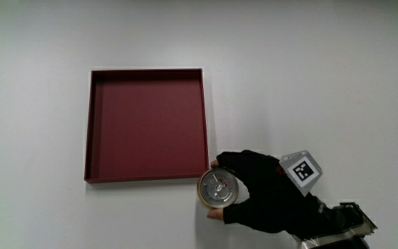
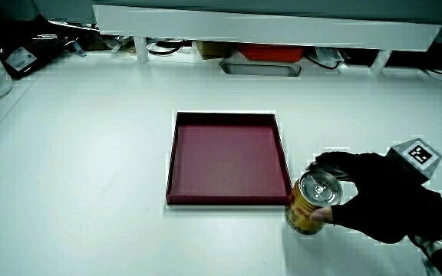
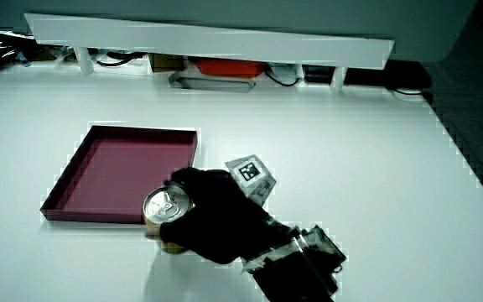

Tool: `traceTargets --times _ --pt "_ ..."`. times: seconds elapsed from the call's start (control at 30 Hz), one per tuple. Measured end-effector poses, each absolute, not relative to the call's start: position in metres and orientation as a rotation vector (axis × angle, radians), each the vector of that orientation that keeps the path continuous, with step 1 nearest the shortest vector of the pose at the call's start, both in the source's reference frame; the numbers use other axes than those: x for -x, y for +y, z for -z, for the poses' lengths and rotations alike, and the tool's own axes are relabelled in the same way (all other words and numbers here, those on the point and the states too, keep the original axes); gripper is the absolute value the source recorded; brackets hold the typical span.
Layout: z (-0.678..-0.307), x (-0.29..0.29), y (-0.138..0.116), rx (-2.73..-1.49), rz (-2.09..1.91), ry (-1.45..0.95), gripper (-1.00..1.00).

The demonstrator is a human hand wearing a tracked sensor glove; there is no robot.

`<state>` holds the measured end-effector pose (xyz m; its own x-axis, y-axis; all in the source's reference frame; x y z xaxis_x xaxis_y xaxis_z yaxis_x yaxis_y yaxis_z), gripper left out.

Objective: Place red bull on desk

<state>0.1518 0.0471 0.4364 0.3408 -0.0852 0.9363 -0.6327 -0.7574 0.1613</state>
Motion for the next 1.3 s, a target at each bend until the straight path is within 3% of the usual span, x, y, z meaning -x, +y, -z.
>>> traceTargets --times 0.37,0.63,0.87,1.2,1.3 --pt "-0.469 -0.166 0.064 -2.043 -1.468 -0.524 0.0" --pt "-0.479 -0.169 0.063 -1.962 -1.508 -0.467 0.0" --pt "-0.482 -0.17 0.064 -1.966 -1.489 -0.453 0.0" --pt "-0.483 -0.17 0.064 -1.943 -1.489 -0.458 -0.43" --pt "-0.482 -0.17 0.064 -1.887 -1.511 -0.425 -0.57"
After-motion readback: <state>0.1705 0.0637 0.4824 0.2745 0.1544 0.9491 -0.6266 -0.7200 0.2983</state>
